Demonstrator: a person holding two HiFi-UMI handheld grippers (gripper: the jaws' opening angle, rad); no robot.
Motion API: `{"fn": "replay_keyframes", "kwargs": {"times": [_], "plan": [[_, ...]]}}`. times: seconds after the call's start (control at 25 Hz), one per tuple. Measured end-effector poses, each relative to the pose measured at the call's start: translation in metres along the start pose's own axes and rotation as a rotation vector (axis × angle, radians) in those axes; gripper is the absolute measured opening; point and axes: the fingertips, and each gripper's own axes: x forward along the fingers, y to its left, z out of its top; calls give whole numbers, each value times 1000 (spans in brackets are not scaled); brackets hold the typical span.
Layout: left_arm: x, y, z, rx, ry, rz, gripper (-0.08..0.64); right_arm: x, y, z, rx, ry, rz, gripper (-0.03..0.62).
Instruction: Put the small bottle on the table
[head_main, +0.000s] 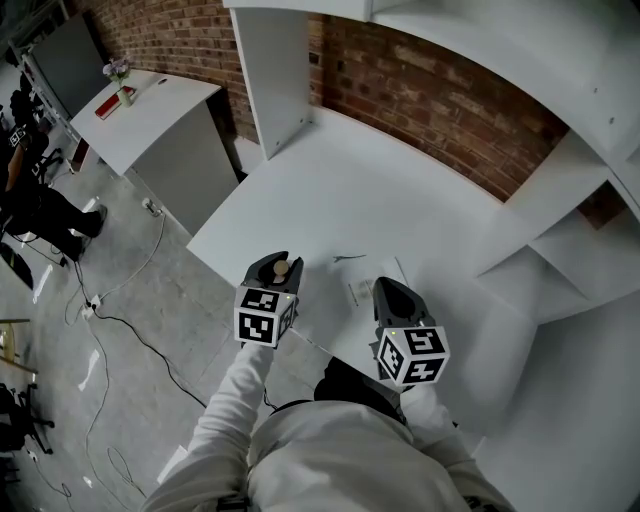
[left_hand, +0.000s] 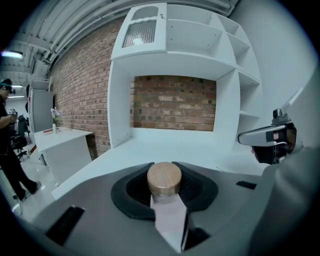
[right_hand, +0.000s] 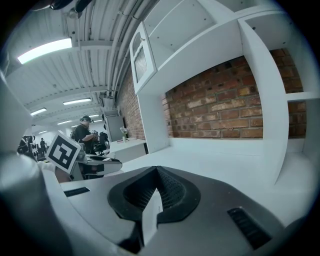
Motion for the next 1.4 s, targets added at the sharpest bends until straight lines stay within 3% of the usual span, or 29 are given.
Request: {"fn": "replay_keyframes", "kwargs": {"times": [0.6,0.84,1.4], "plan": [[91,11,13,7,58,-26,117,25,-25,6,8,23,-10,28],[121,14,17,42,55,-21,117,31,-35,3,9,37,-17,28],[167,9,29,70,70,-29,117,39,-44,0,7,55,-26,28]]}}
